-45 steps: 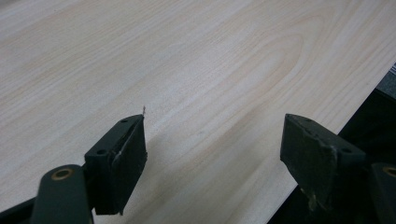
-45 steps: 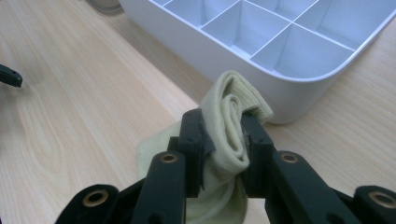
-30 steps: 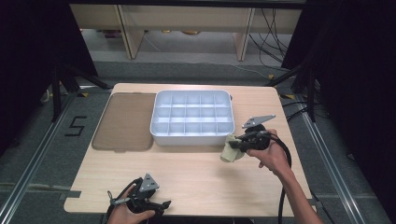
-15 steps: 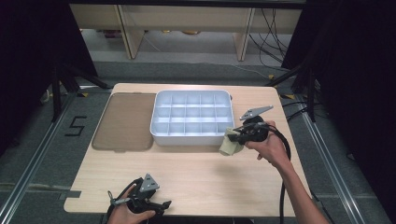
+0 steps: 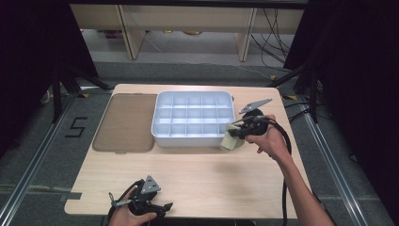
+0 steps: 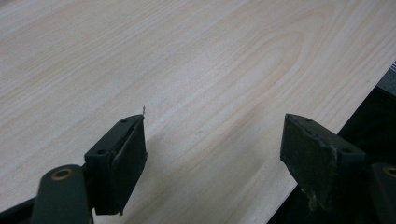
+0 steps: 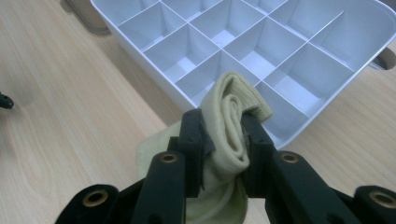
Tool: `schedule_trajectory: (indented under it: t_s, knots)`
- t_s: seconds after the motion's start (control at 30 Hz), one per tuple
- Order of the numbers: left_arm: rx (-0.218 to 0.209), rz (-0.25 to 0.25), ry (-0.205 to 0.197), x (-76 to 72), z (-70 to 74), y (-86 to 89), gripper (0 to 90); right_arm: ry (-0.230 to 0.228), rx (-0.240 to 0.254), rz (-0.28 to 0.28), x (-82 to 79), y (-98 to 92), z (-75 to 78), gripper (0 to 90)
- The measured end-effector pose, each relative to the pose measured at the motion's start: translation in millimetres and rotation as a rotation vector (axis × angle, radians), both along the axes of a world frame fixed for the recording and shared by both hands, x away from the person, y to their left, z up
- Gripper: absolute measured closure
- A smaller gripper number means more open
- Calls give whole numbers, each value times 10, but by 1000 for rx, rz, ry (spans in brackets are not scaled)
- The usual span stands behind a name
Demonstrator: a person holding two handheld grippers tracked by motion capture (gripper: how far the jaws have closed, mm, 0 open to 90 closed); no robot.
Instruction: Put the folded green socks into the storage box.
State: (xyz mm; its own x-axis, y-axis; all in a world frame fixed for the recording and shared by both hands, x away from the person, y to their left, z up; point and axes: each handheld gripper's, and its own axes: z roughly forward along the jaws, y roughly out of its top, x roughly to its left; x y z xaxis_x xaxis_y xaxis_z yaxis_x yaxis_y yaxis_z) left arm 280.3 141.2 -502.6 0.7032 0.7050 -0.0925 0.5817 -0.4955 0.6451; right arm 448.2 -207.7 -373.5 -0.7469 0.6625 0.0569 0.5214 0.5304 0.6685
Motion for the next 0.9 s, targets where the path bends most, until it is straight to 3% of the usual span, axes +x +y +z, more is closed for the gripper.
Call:
schedule_trajectory:
  t_s: [0.03, 0.1, 0.2, 0.33, 0.37, 0.5, 0.53, 0.57, 0.6, 0.67, 0.8, 0.87, 0.9]
  knots:
    - [0, 0, 0, 0, 0, 0, 221, 27, -11, -11, 9, -1, 29, 744]
    - [1, 0, 1, 1, 0, 1, 221, 10, -7, -13, 29, 4, 17, 745]
    - [-9, 0, 8, -3, -8, -7, 221, 30, -16, -15, 69, 19, 48, 745]
    - [-8, 2, 7, -2, -10, -9, 221, 27, -21, -24, 113, 41, 75, 744]
    - [-7, 0, 8, -2, -10, -8, 221, -6, -23, -6, 140, 46, 61, 745]
    - [-3, -6, 0, 1, -3, -1, 221, 31, -20, -35, 175, 50, 91, 744]
    - [-4, -1, 2, 1, -8, -5, 221, 4, -28, -25, 200, 47, 76, 745]
    - [0, -5, -2, -1, -3, -5, 221, 35, -24, -31, 199, 56, 82, 745]
    - [6, -22, -9, 4, 2, 0, 220, 37, -12, -55, 202, 75, 69, 744]
    - [11, -14, -14, 6, -1, -2, 221, 44, -28, -48, 242, 64, 72, 744]
    - [4, -9, -10, 0, 4, -2, 221, 42, -39, -63, 289, 70, 74, 745]
    - [3, -2, -9, -1, 3, -5, 221, 18, -46, -61, 326, 68, 50, 745]
    - [7, -7, -15, 1, 5, -4, 221, 56, -47, -76, 320, 73, 73, 744]
